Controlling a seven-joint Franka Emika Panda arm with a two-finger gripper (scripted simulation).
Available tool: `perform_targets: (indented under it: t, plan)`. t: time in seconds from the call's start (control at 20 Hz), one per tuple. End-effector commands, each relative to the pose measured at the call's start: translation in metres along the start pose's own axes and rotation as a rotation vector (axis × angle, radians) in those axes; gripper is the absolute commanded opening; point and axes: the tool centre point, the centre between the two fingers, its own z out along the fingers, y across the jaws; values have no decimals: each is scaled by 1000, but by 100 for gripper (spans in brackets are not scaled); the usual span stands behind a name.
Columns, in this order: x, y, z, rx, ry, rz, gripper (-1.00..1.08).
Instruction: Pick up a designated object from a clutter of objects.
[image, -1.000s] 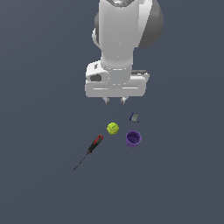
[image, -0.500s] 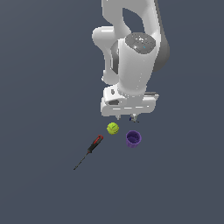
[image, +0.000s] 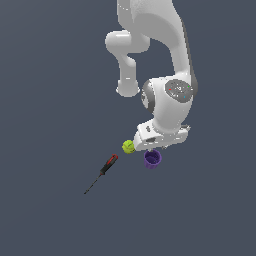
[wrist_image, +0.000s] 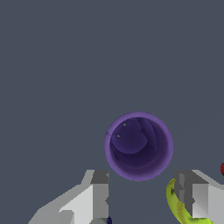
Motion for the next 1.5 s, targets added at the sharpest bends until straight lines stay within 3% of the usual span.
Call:
perform_targets:
  t: [0.0,0.35,1.1,1.15,1.45]
  plan:
    - [2,-10,15,4,3,-15,28]
    - [4,-24,33,9,4,-34,28]
    - [3,-25,64,9,4,-34,28]
    - [3,-25,64,9,4,-34,-100]
    - [3,-25,64,9,4,-34,-100]
